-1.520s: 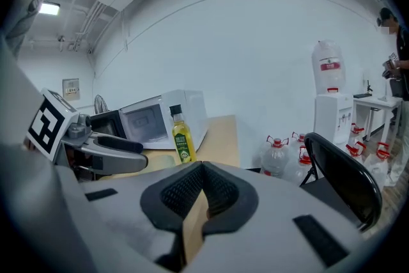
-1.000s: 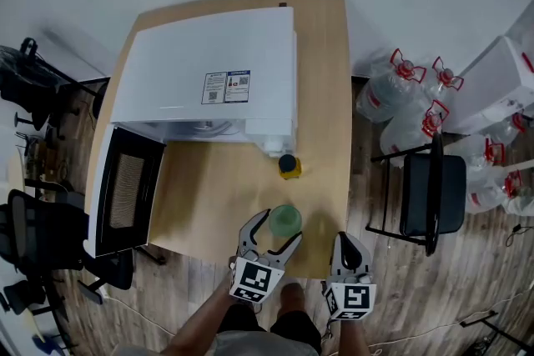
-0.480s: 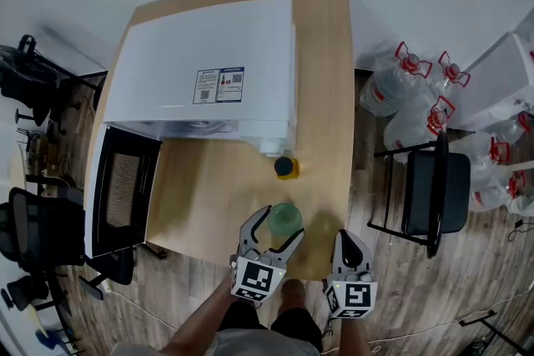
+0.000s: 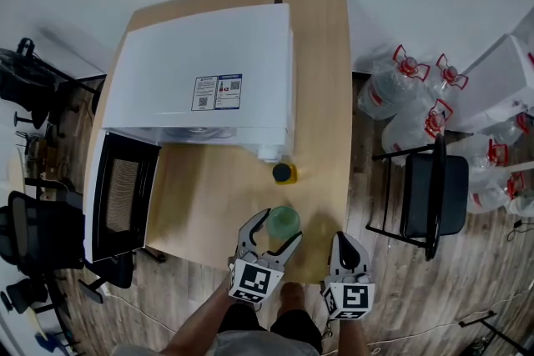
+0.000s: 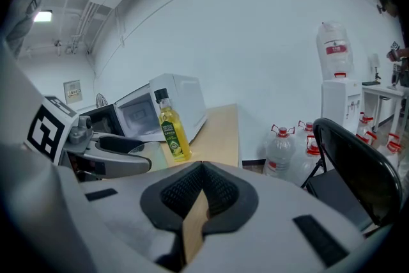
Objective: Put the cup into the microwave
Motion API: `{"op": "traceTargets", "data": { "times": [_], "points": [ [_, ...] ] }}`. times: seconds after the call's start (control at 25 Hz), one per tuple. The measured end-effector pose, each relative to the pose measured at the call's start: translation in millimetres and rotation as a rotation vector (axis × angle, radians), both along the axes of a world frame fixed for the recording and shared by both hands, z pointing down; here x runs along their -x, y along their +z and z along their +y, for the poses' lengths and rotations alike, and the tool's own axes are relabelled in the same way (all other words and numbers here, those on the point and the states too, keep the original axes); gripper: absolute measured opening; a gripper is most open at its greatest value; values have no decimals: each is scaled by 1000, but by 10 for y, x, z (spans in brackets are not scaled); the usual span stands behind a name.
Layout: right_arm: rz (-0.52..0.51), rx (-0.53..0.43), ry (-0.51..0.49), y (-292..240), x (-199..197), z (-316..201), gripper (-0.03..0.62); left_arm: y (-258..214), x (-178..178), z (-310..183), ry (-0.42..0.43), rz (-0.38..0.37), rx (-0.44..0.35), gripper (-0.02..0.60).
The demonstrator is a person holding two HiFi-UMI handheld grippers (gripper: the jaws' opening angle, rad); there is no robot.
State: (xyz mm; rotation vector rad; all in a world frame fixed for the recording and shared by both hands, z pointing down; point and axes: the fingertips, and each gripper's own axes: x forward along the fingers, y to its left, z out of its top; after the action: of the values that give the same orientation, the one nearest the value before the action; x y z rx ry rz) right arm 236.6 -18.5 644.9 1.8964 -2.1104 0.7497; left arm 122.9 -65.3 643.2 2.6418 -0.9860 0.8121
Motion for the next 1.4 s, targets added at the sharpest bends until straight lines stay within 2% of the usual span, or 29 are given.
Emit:
{"op": "traceTargets", "data": {
  "times": [0.28,0.6,1.0,1.4],
  "points": [
    [10,-22,-10,-121,48,-62,17,-96,82,-94,-26,5,-18,365],
    [40,-81,-56,-432,141,-168,17,-413,231,-165,-75,32,-63,365],
    [69,-191,-144,-984,364,-331,17,-987,528,-250,-184,62,-150,365],
    [58,-275,-265,-1289,841,-491,17,-1318,982,-291,-317,84,-208,366]
  ]
}}
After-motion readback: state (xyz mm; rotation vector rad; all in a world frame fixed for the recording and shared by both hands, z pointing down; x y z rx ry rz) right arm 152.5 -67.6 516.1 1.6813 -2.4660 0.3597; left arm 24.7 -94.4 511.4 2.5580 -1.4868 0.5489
